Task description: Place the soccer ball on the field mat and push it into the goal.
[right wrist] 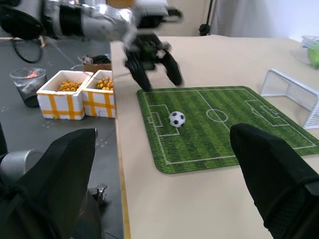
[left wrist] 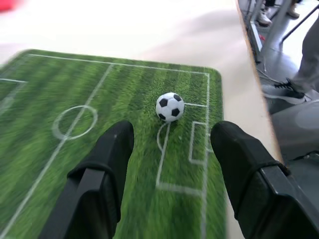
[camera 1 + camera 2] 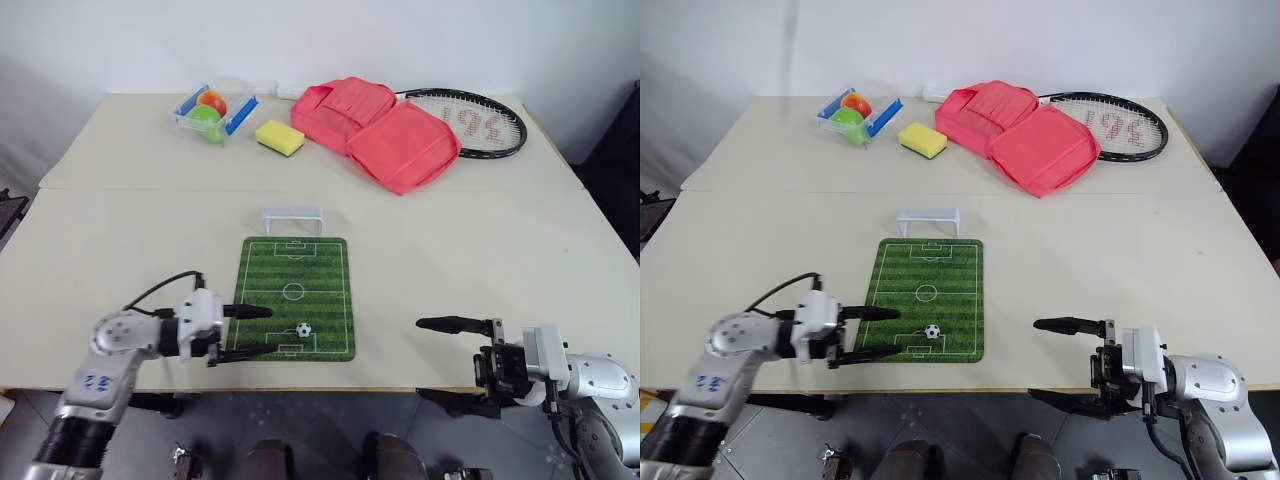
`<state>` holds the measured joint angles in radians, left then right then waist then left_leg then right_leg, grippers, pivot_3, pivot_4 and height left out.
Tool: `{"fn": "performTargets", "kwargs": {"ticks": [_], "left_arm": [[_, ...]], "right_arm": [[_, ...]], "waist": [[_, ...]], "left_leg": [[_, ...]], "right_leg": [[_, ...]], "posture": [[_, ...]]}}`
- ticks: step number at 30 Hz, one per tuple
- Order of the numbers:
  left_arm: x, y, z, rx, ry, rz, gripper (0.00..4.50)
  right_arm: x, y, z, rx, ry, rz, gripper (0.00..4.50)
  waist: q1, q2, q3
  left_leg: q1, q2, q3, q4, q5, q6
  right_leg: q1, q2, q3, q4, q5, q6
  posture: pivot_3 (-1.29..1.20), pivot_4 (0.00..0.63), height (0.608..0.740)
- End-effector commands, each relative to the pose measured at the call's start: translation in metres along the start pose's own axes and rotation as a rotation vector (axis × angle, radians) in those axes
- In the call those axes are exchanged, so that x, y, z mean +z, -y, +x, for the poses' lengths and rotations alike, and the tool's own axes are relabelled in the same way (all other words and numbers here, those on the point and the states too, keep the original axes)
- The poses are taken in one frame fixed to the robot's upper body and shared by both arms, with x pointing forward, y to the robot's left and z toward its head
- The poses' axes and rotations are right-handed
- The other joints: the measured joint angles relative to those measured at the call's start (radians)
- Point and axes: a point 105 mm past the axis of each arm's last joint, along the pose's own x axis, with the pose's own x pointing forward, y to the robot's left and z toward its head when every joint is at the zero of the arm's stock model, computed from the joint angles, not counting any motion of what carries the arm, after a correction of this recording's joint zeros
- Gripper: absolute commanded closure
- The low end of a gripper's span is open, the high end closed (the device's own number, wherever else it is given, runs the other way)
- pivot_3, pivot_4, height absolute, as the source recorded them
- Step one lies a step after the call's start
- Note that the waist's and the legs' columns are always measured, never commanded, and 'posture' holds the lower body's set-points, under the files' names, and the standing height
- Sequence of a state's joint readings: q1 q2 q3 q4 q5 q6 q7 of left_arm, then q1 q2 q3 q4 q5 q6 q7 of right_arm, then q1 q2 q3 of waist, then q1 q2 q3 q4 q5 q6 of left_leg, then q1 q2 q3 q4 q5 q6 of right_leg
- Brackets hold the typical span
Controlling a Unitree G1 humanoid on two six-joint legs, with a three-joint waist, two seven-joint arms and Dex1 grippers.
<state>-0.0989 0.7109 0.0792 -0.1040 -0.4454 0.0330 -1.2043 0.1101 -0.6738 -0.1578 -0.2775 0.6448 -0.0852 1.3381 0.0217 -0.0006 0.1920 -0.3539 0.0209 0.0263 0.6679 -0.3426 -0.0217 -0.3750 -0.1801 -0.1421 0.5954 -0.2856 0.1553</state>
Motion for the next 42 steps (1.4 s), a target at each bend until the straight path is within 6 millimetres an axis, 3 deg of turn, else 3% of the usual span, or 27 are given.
{"fn": "performTargets", "kwargs": {"ticks": [1,4,6,9,11,21,28,32,36,42], "left_arm": [[0.018,0.016,-0.017,-0.027,0.089,-0.017,1.61],[0.009,0.04,-0.031,-0.049,0.07,-0.1,2.2],[0.003,0.055,-0.035,-0.059,0.064,-0.14,2.85],[-0.004,0.071,-0.031,-0.064,0.07,-0.174,3.77],[-0.008,0.081,-0.018,-0.068,0.099,-0.192,4.41],[-0.007,0.064,0.055,-0.01,0.177,-0.169,4.46],[-0.009,0.047,0.077,-0.002,0.16,-0.181,4.46],[-0.013,0.041,0.082,-0.005,0.14,-0.181,4.46],[-0.018,0.011,0.091,0.095,0.116,-0.139,4.46],[-0.009,-0.039,0.103,0.207,0.133,-0.043,4.46]], "right_arm": [[0.009,0.006,-0.002,-0.025,0.037,-0.055,0.0],[0.014,0.012,-0.003,-0.061,0.058,-0.106,0.0],[0.016,0.012,-0.003,-0.058,0.061,-0.119,0.0],[0.017,0.01,-0.003,-0.037,0.056,-0.125,0.0],[0.019,0.011,-0.004,-0.031,0.055,-0.134,0.0],[0.011,0.01,-0.013,-0.032,0.01,-0.133,0.0],[-0.011,0.002,-0.038,-0.091,-0.062,-0.097,0.0],[-0.015,-0.001,-0.041,-0.114,-0.07,-0.095,0.0],[-0.016,-0.003,-0.043,-0.185,-0.062,-0.109,0.0],[-0.017,0.011,-0.036,-0.362,-0.038,-0.138,0.0]], "waist": [[0.0,0.0,0.0],[0.001,0.0,0.0],[0.001,0.001,0.0],[0.005,0.001,0.0],[0.006,0.001,0.0],[0.007,0.001,0.0],[0.005,0.001,0.0],[0.003,0.001,0.0],[0.008,0.001,0.0],[0.006,0.001,0.0]], "left_leg": [[0.0,0.0,0.0,0.0,0.0,0.0],[0.0,0.001,0.0,0.0,0.0,0.0],[0.0,0.001,0.001,0.0,0.0,0.0],[0.0,0.0,0.001,0.0,-0.001,0.001],[0.0,0.0,0.001,0.0,-0.001,0.001],[0.0,0.0,0.002,0.001,-0.001,0.001],[0.001,0.0,0.004,0.001,-0.001,0.001],[0.002,0.0,0.005,0.001,-0.001,0.001],[0.002,0.0,0.005,0.002,-0.001,0.001],[0.001,0.0,0.006,0.006,-0.001,0.002]], "right_leg": [[0.0,0.0,0.0,0.0,0.0,0.0],[0.0,0.001,0.0,0.0,0.0,0.0],[0.0,0.001,0.0,-0.001,0.0,0.0],[0.0,0.001,0.001,-0.001,0.0,0.0],[0.0,0.001,0.001,-0.001,0.0,0.0],[0.0,0.001,0.003,-0.001,0.001,0.0],[0.0,0.001,0.004,-0.001,0.001,0.0],[0.0,0.001,0.005,-0.001,0.002,0.001],[0.0,0.001,0.006,-0.001,0.002,0.001],[0.0,0.001,0.006,-0.001,0.003,0.002]], "posture": [[0.0,0.15,0.74],[0.0,0.15,0.74],[0.0,0.15,0.74],[0.0,0.15,0.74],[0.0,0.15,0.74],[0.0,0.15,0.74],[0.0,0.15,0.74],[0.0,0.15,0.74],[0.0,0.15,0.74],[0.0,0.15,0.74]]}}
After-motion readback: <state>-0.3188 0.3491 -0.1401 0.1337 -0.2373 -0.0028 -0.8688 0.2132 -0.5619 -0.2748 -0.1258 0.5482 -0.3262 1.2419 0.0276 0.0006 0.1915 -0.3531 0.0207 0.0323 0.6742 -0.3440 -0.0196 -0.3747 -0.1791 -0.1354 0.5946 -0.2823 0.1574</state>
